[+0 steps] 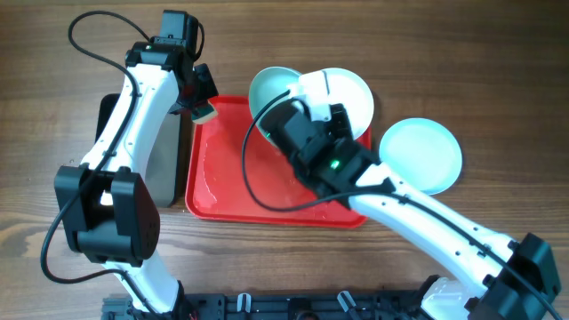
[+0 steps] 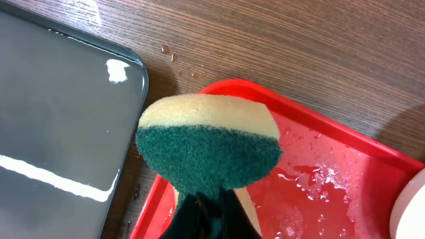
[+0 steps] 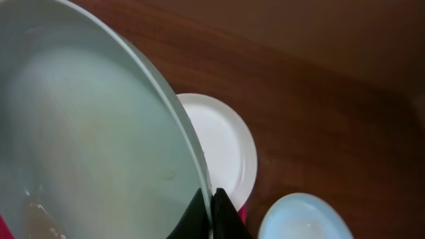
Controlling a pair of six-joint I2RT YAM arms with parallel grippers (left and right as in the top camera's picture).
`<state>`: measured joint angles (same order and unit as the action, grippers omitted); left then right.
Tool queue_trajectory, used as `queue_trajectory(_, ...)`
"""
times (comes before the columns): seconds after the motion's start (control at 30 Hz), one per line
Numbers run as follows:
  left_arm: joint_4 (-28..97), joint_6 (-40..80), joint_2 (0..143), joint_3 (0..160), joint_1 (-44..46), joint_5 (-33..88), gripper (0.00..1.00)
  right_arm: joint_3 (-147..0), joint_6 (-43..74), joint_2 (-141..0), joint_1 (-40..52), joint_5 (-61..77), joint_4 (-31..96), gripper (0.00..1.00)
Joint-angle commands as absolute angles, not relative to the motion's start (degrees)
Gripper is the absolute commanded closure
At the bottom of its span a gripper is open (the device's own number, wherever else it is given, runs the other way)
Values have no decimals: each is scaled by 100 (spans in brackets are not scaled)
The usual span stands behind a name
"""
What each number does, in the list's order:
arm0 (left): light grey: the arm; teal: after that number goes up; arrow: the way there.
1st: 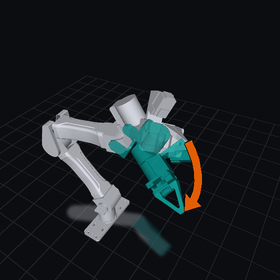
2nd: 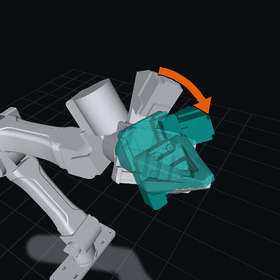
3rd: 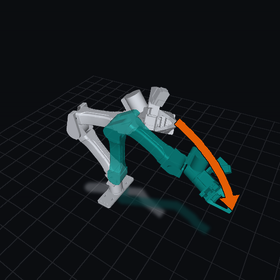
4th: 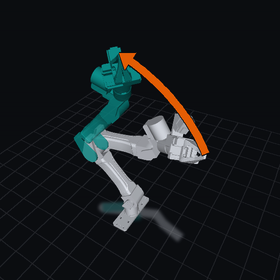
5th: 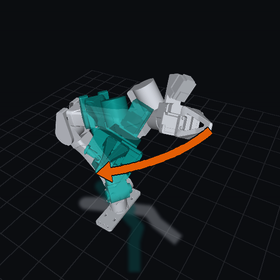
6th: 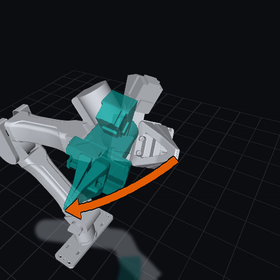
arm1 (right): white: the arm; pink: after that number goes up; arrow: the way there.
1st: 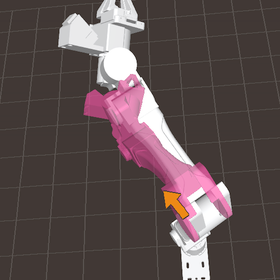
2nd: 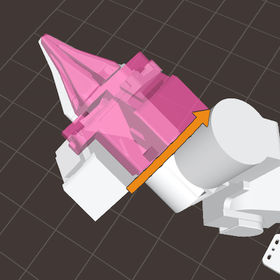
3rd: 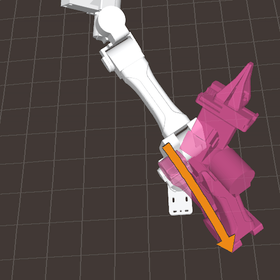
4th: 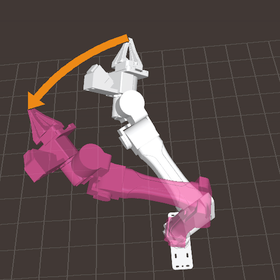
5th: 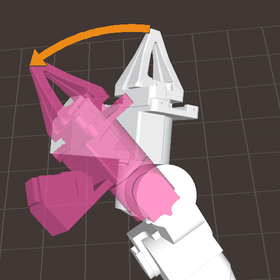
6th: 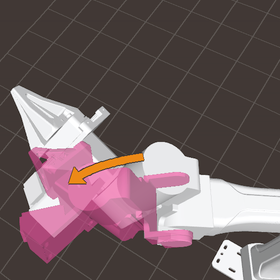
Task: Clean dirty plates on tray and stack at the side
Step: 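Lift the blue plate with the right gripper and stack it on the first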
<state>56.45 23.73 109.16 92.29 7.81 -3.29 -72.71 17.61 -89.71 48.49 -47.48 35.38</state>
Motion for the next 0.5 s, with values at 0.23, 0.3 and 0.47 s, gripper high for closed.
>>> queue_trajectory(0.23,5596,2449,10855,9185,788,-279,96,-7354,379,-8849,5811,-7275,2814,96)
queue_trajectory(0.3,5596,2449,10855,9185,788,-279,96,-7354,49,-8849,5889,-7540,2526,96)
queue_trajectory(0.47,5596,2449,10855,9185,788,-279,96,-7354,-760,-8849,5931,-7981,1826,96)
